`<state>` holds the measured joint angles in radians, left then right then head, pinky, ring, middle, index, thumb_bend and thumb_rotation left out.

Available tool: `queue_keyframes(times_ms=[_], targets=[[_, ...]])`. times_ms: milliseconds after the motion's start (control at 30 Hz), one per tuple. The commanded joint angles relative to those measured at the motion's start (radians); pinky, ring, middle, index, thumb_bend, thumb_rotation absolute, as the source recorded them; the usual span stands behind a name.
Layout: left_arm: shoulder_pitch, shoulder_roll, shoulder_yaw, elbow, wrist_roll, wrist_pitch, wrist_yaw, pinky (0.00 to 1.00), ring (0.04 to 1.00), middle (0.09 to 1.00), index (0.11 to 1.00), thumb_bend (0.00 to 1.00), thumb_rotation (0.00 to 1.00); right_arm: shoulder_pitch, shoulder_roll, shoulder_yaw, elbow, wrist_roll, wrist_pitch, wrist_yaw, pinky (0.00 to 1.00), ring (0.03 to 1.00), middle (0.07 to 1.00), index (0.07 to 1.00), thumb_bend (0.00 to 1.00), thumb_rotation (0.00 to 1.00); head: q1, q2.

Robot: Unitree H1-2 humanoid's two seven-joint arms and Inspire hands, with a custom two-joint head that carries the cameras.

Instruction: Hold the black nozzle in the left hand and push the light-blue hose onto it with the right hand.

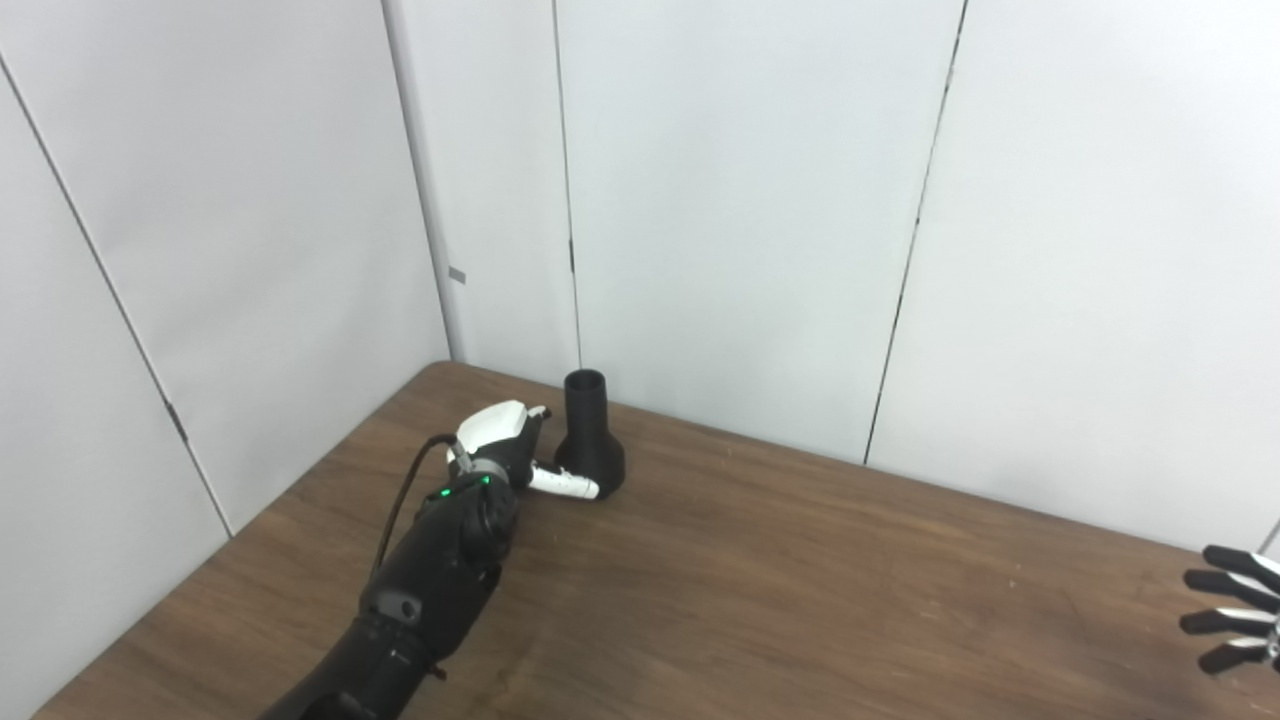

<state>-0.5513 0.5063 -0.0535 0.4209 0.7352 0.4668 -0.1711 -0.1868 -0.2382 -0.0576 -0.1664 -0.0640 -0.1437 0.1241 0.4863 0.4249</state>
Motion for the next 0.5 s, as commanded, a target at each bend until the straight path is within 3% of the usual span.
queue_keyframes(times_ms=[0,467], targets=[[-0.042,0.004,-0.003,0.018,-0.022,-0.002,0.034,0.92,0.976,0.961,0.913,1.0,0.5,-0.014,-0.02,-0.009,-0.047,0.006,-0.009,-0.001,0.47,0.601,0.723,0.762,0.68,0.06,-0.004,0.003],[-0.079,-0.022,-0.054,0.075,-0.082,-0.033,0.107,0.84,0.956,0.924,0.893,1.0,0.44,-0.006,-0.018,-0.007,-0.064,0.005,0.013,0.0,0.48,0.609,0.73,0.768,0.68,0.06,-0.018,0.022]])
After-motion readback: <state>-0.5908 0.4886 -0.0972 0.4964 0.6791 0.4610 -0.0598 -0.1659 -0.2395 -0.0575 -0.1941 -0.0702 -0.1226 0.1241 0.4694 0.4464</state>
